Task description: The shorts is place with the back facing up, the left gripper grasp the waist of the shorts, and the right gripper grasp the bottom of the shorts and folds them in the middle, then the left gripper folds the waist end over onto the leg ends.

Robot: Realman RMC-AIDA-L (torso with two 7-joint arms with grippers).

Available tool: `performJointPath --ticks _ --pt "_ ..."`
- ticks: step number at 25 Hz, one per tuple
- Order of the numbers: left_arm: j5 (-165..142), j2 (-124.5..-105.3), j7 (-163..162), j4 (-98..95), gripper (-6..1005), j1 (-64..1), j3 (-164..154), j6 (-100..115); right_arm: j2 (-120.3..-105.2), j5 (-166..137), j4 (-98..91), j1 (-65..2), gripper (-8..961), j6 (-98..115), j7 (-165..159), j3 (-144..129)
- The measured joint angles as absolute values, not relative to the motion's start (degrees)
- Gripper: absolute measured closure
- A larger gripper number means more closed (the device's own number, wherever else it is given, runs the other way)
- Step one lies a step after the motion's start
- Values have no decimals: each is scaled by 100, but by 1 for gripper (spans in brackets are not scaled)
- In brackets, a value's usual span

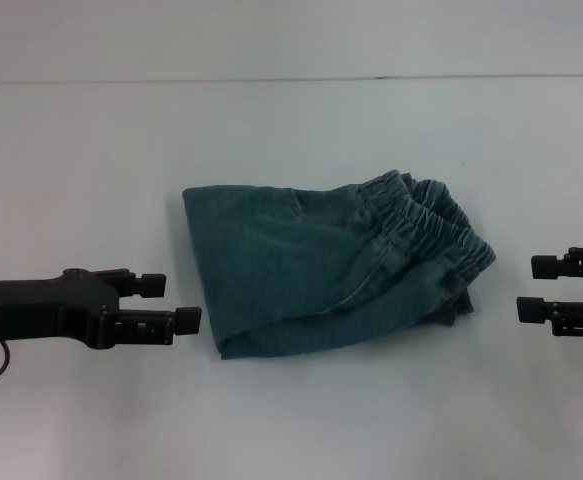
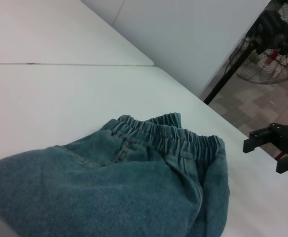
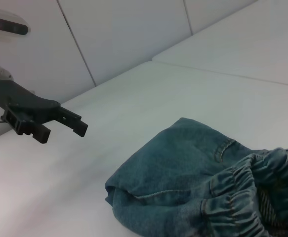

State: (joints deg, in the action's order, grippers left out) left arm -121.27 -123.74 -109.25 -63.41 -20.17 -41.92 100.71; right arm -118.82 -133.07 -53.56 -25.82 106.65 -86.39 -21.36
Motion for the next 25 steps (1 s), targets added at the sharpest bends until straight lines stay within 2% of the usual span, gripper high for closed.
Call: performJointPath --ticks 25 --pt "-12111 -12386 -10934 -6293 83 -2083 -4192 10134 -11890 -13306 -5318 -2610 206 10621 -8639 -2145"
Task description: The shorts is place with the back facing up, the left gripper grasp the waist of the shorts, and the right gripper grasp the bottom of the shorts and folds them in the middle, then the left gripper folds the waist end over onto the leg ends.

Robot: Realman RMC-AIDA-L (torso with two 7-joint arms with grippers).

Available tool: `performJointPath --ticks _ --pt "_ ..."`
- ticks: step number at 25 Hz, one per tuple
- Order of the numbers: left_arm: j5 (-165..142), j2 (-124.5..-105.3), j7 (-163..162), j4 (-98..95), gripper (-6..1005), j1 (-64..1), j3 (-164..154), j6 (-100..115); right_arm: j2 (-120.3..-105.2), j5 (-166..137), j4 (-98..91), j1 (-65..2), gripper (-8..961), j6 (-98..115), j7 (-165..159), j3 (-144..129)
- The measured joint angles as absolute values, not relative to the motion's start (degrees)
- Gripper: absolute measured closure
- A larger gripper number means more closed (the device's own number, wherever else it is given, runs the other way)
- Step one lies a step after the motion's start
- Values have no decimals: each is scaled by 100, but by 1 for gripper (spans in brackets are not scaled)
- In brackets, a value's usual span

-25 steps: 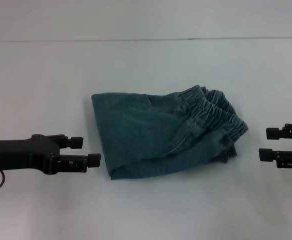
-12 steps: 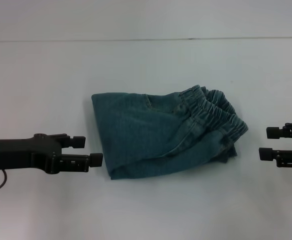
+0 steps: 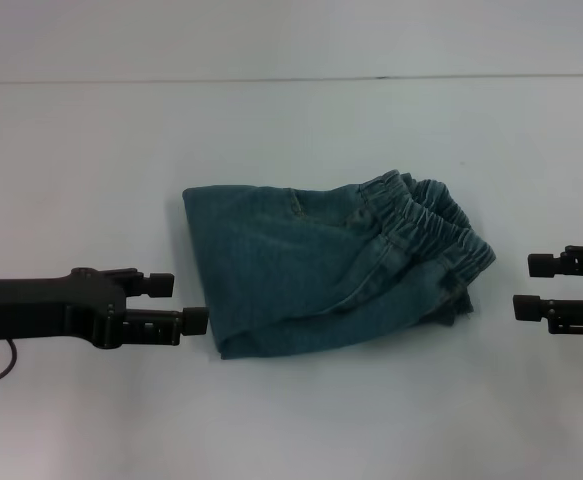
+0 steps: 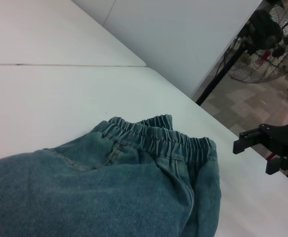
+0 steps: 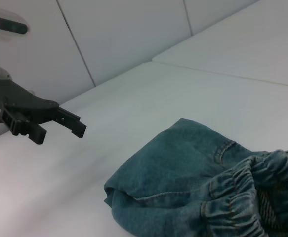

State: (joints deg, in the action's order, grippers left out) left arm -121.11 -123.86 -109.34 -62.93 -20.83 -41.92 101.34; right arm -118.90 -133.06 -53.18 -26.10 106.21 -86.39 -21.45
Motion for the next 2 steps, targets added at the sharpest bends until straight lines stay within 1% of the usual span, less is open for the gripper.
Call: performJointPath --ticks 2 --pt "-12111 -12388 -10934 -6262 83 -2088 -4192 10134 -11891 -13306 -5306 -2611 206 10605 -8639 -2146"
